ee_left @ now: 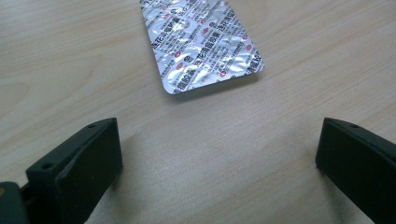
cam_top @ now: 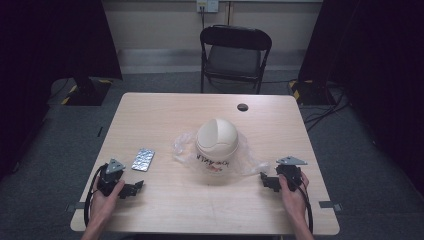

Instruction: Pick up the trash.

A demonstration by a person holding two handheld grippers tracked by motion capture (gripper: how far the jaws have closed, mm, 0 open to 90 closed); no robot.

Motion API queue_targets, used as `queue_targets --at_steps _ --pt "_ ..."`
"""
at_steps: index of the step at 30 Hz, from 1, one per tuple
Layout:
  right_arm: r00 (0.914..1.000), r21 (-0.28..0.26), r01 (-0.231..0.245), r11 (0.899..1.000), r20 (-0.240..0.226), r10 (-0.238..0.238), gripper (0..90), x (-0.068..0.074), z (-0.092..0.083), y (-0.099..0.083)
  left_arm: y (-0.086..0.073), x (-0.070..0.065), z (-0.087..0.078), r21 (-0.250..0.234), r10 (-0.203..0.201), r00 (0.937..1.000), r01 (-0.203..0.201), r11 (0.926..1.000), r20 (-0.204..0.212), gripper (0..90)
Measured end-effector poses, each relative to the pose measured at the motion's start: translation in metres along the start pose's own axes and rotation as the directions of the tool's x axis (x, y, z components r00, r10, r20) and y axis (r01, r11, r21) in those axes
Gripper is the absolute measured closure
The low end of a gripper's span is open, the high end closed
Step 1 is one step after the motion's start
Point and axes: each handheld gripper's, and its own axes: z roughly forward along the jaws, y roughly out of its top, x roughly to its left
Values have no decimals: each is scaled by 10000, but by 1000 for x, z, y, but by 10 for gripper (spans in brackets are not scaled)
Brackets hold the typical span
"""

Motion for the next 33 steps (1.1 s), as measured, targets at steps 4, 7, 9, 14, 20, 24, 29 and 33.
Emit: queue_targets --at_steps 4,7,9,14,20,24,29,33 --pt "10000 20 28 10000 -62 -28 90 -1 0 0 0 0 0 10 -1 10000 1 10000 -37 0" --pt "10000 19 51 10000 -78 -51 90 -1 0 0 0 0 0 19 -16 10000 16 10000 -35 0" --pt "9999 21 71 10000 -89 -70 90 -1 0 0 0 0 0 13 -14 10000 14 10000 -61 0" --pt "9999 3 113 9999 -127 -113 90 -2 0 0 0 -2 -2 14 6 9999 -6 10000 -115 25" --pt "9999 11 102 9999 -125 -102 90 -2 0 0 2 -5 -6 -28 94 9999 -94 10000 56 198" --pt "9999 12 102 9999 -125 -101 90 -2 0 0 5 -9 -12 -497 -293 9962 334 9982 818 168" --pt "9999 11 103 9999 -128 -103 90 -2 0 0 12 -10 -21 -1245 -713 9904 861 9885 1183 159" --pt "9999 13 105 9999 -128 -104 90 -2 0 0 16 -11 -23 -1371 -762 9912 908 9864 1084 162"
